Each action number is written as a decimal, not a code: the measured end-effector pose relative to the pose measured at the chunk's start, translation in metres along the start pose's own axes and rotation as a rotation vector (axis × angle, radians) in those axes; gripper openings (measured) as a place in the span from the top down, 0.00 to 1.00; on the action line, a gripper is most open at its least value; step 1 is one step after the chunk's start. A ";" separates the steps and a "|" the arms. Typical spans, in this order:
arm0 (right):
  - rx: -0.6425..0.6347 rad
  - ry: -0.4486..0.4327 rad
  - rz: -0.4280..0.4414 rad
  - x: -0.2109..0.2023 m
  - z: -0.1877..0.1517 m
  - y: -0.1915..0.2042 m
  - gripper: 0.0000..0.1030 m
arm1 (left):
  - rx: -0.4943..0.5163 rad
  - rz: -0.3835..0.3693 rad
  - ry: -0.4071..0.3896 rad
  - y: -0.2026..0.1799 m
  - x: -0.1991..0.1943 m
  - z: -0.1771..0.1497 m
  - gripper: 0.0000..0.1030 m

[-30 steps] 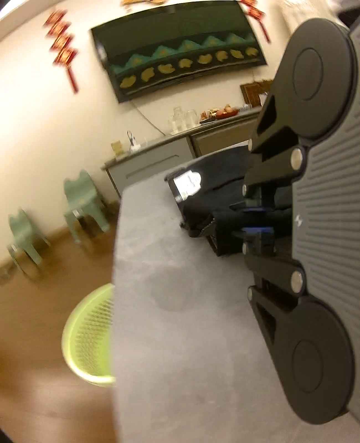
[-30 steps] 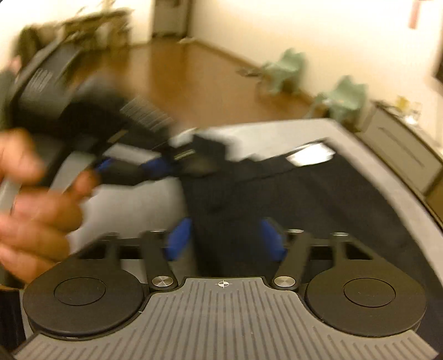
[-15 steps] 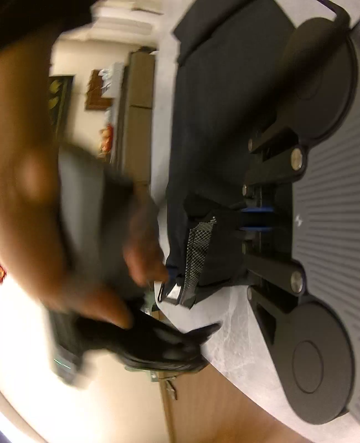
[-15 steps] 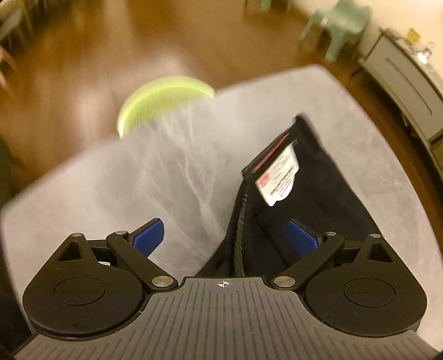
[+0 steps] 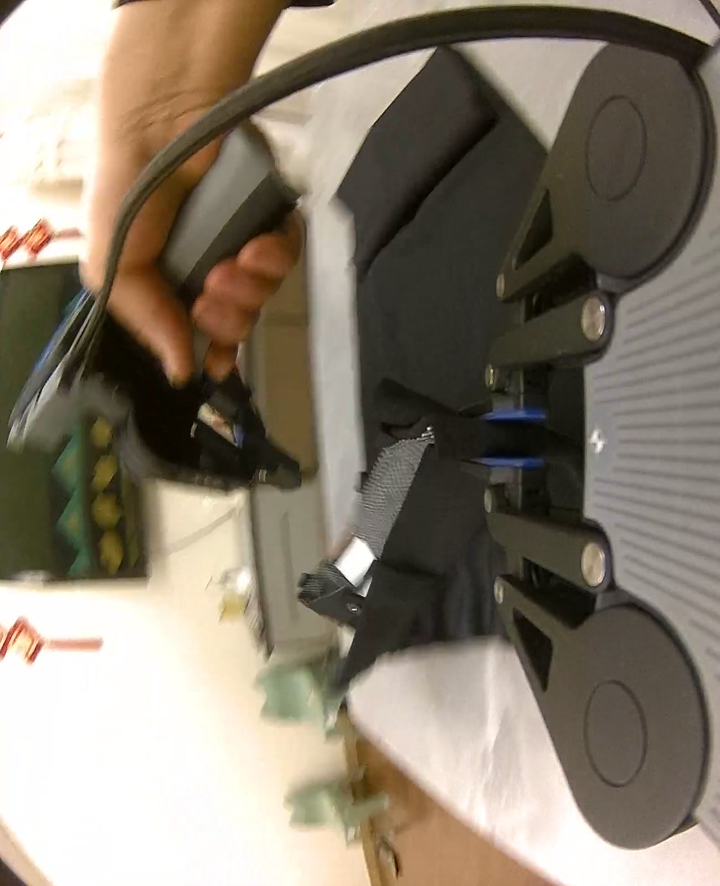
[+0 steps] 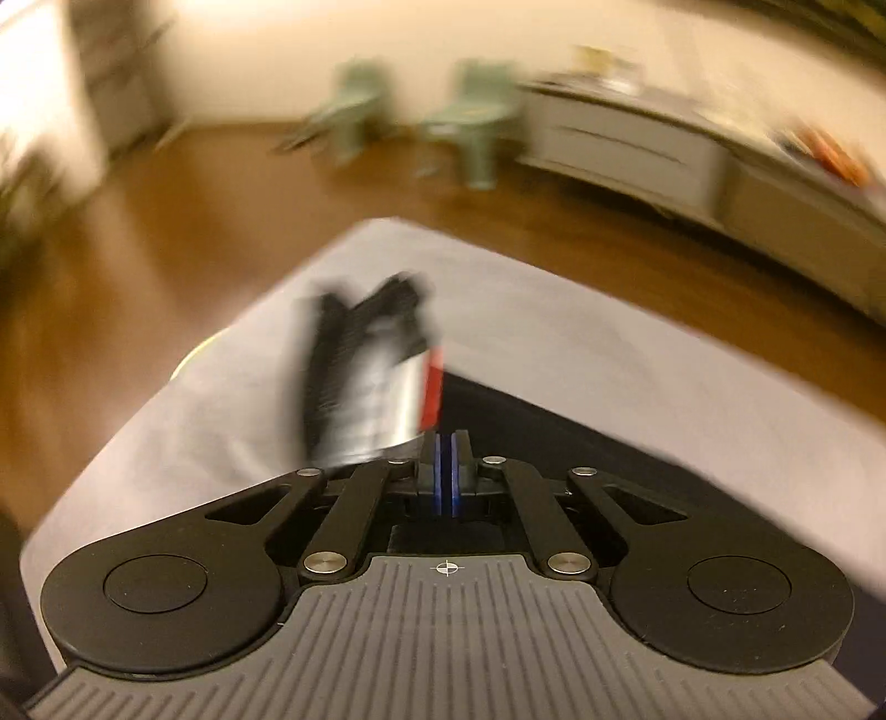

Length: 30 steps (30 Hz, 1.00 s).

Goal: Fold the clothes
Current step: 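Grasp the checkered lining with the right gripper while the left gripper holds the trousers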

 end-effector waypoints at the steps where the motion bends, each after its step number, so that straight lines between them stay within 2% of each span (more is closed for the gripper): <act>1: 0.048 0.020 0.001 0.007 -0.016 -0.019 0.99 | 0.011 -0.017 0.020 -0.010 0.006 -0.004 0.88; 4: 0.154 0.067 0.010 0.026 -0.054 -0.055 0.91 | -0.002 0.012 0.054 -0.015 0.016 -0.010 0.89; 6: 0.126 0.047 0.057 0.021 -0.052 -0.037 0.76 | -0.024 0.028 0.039 -0.011 0.015 -0.009 0.89; 7: 0.094 0.030 0.082 0.015 -0.047 -0.024 0.50 | -0.022 0.029 0.032 -0.012 0.013 -0.010 0.89; 8: 0.058 0.005 0.094 0.008 -0.037 -0.007 0.34 | -0.018 0.027 0.028 -0.013 0.013 -0.010 0.89; 9: 0.019 -0.024 0.099 0.001 -0.025 0.010 0.30 | -0.017 0.030 0.024 -0.013 0.012 -0.011 0.89; 11: -0.064 -0.026 0.108 0.001 -0.007 0.049 0.11 | -0.010 0.026 0.022 -0.018 0.012 -0.011 0.89; 12: -0.107 -0.021 0.113 0.003 0.002 0.069 0.09 | -0.005 0.029 0.018 -0.015 0.010 -0.010 0.89; 15: -0.250 0.065 0.048 0.031 0.000 0.112 0.09 | 0.000 0.026 0.011 -0.011 0.008 -0.007 0.89; 16: -0.280 0.096 0.032 0.041 -0.005 0.120 0.16 | 0.001 0.027 0.010 -0.010 0.008 -0.007 0.89; 18: -0.322 0.156 0.012 0.063 -0.016 0.130 0.59 | -0.006 0.028 0.005 -0.006 0.006 -0.008 0.89; 19: -0.343 0.186 0.003 0.073 -0.022 0.135 0.90 | -0.013 0.029 0.002 -0.003 0.004 -0.008 0.89; 20: -0.340 0.184 0.007 0.074 -0.024 0.135 0.97 | -0.020 0.030 -0.002 0.000 0.002 -0.008 0.89; 24: -0.205 0.070 0.032 0.034 -0.010 0.105 0.99 | -0.048 0.015 -0.046 0.006 -0.012 -0.002 0.89; 27: -0.088 0.071 0.014 0.022 -0.022 0.067 0.98 | -0.043 -0.010 -0.061 -0.001 -0.016 0.002 0.89; 28: -0.069 0.094 -0.003 0.027 -0.030 0.057 0.95 | -0.037 -0.016 -0.057 -0.003 -0.014 0.002 0.89; 30: -0.031 0.141 -0.036 0.036 -0.047 0.036 0.74 | -0.022 -0.018 -0.051 -0.005 -0.010 0.001 0.89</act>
Point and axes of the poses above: each gripper's, at about its wrist camera, not at the fingertips, and x roughly the way its jaws point, y to its left, z to its top, the point moved 9 cm from there along x, roughly the way its jaws point, and after that the axes turned 12 degrees about -z, right-handed, at the moved point
